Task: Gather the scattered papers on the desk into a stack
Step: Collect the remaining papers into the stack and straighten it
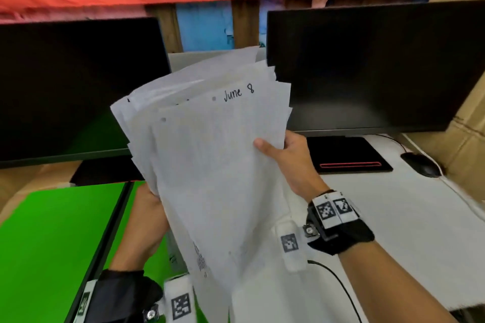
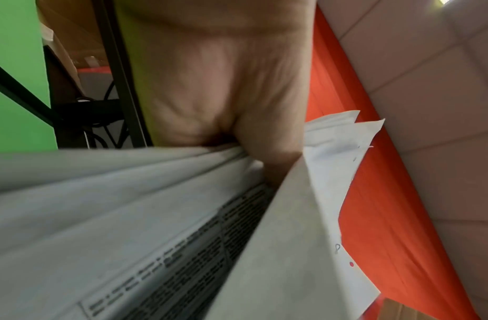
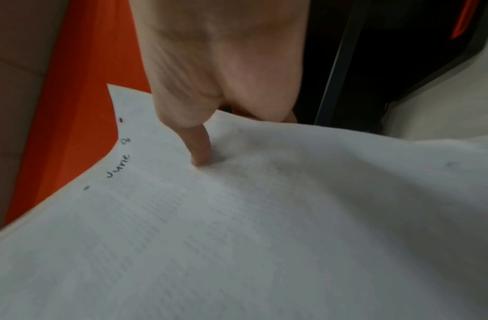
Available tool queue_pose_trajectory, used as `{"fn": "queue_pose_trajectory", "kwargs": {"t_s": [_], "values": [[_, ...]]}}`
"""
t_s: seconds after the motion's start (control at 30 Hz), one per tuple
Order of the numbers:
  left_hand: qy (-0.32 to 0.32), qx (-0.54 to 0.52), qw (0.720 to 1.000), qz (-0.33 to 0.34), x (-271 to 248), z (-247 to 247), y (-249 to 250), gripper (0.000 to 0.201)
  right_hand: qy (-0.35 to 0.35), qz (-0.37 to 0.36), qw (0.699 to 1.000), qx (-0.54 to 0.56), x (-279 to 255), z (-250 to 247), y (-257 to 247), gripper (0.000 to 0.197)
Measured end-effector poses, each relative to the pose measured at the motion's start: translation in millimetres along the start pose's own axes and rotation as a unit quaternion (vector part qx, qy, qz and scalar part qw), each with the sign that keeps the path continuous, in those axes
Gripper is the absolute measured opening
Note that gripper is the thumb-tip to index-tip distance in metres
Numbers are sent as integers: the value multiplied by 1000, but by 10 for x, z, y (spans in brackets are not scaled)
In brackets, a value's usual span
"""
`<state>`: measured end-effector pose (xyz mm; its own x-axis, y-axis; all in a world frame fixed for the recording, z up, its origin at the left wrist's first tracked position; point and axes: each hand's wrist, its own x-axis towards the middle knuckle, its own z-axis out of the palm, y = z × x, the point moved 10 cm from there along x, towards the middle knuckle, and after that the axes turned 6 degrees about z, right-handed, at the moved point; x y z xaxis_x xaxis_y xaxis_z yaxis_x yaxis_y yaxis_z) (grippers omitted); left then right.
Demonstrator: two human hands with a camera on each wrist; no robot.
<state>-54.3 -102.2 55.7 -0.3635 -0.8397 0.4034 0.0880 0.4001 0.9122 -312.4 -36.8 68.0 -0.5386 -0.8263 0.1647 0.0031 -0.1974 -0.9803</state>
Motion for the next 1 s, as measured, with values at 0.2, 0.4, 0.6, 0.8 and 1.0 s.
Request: {"fn": "queue_pose_trajectory", "kwargs": {"t_s": [0.2,0.4,0.6,0.8,1.0], "values": [[-44,-102,994,-27,-165,102,-33,66,75,-51,996,3,-15,32,84,32],[69,-11,996,52,-216,69,68,32,130,-94,987,14,-123,80,109,36],[61,-66,996,23,-31,-206,-26,34,-97,29,995,10,60,-7,102,101],[7,-91,995,35,175,-22,111,37,-163,54,984,-38,-95,5,-112,47],[1,-4,996,86,287,252,361,36,45,-112,989,-85,-258,-200,-473,29]]}}
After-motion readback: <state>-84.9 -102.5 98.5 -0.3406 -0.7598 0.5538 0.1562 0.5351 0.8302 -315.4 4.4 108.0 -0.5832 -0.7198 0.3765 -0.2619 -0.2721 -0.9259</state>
